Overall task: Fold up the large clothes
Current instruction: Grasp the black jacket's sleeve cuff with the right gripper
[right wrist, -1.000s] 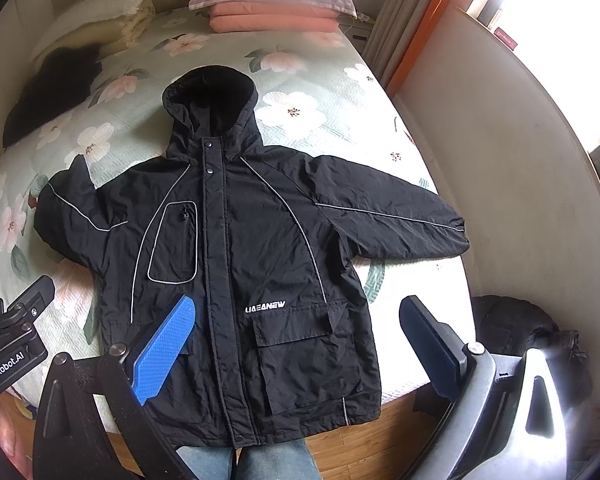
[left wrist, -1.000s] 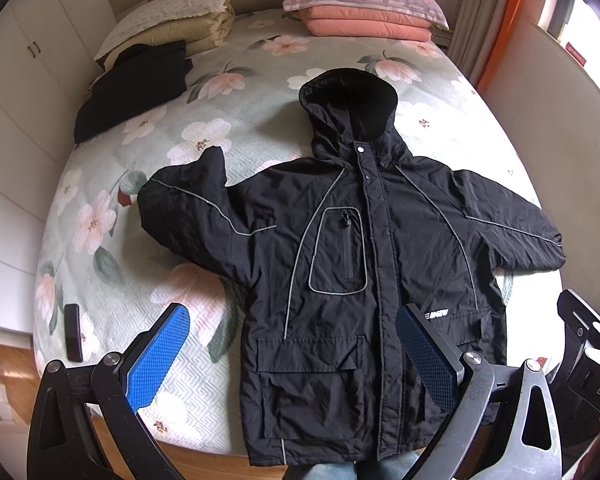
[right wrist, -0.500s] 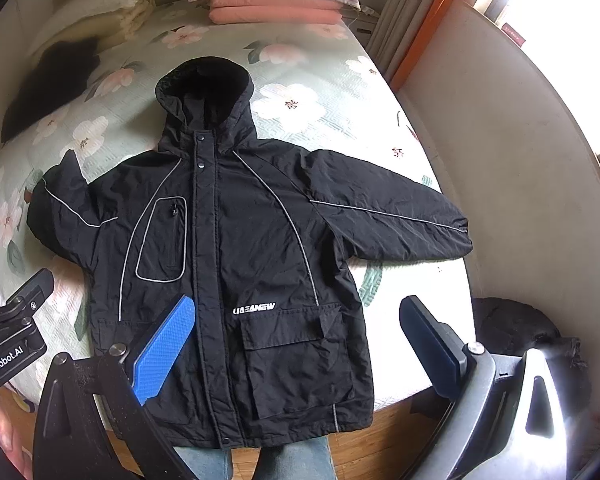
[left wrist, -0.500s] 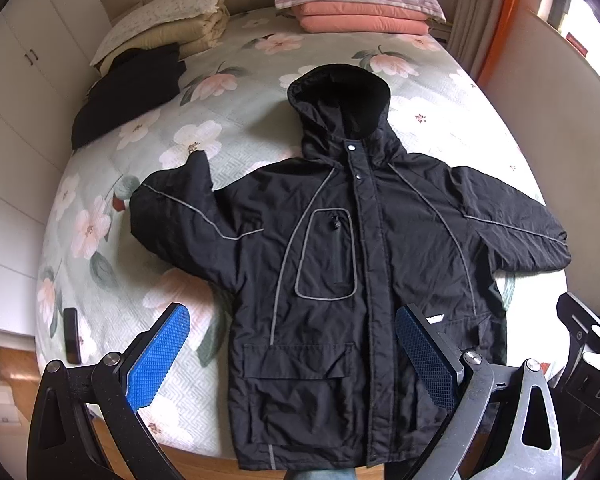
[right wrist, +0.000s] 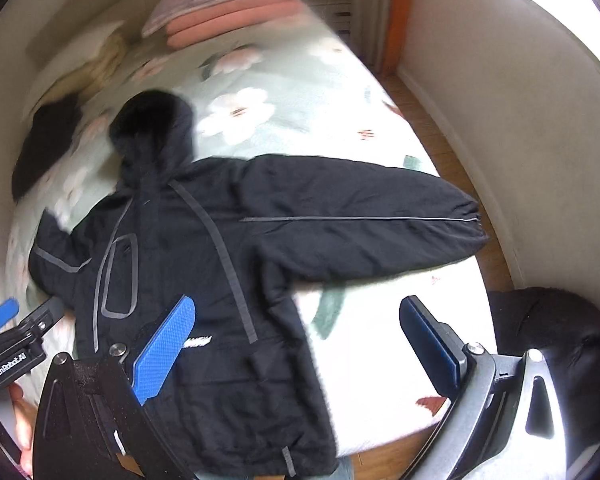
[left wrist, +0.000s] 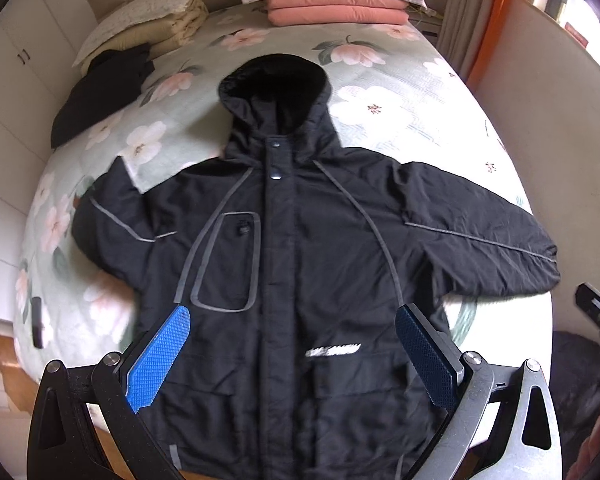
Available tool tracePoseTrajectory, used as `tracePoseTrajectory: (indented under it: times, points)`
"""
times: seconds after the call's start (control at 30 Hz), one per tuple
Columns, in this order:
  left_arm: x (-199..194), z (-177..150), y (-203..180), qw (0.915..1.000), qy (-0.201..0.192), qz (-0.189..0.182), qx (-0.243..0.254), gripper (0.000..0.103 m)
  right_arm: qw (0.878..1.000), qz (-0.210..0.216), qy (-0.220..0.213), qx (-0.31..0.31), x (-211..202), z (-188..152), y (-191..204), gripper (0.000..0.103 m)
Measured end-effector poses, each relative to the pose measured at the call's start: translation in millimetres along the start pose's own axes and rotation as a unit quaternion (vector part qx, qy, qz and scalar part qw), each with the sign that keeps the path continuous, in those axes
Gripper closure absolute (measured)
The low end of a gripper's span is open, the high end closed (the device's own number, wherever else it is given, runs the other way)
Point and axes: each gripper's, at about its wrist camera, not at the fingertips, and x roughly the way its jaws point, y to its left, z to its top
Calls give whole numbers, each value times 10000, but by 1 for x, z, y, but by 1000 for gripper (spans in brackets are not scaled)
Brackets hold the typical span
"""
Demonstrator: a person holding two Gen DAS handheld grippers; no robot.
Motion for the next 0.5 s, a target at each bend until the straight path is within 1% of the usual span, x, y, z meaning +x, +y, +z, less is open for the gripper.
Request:
tracePoseTrajectory:
  times: [0.07,0.1,0.17,0.2,0.23,0.27,0.3,0.33,0.4,0.43,0.5]
  points:
    - [19,-1,-25,9999,6,-134,-3,0,9993,-219,-62,282,32,6,-51,1]
    - [27,-1,-33,9999,13,-150,8,0,9990,-218,-30,397,45,6,-70,1]
    - [49,-4,-55,9997,29,-218,75,0,9979,-182,68,621,84,9,-114,3]
    - [59,-5,-64,9997,68,-212,111,0,9973,-71,77,725,106,11,-137,4]
    - [71,-5,-73,9996,117,-216,154,0,9967,29,77,807,120,13,-152,5]
    - [81,-6,-82,9994,132,-240,206,0,9946,67,106,1027,145,15,-178,7]
    - [89,-7,-88,9993,130,-236,251,0,9933,24,150,1149,157,15,-190,8]
    - [97,-7,-95,9992,122,-197,314,0,9891,-16,231,1451,180,17,-216,9]
    - [110,-11,-107,9989,89,-152,443,0,9795,46,310,1991,209,17,-259,10]
    - [118,-12,-113,9985,112,-137,520,0,9745,69,334,2216,220,15,-278,13]
    - [127,-14,-118,9980,163,-145,596,0,9692,61,393,2430,236,12,-303,14]
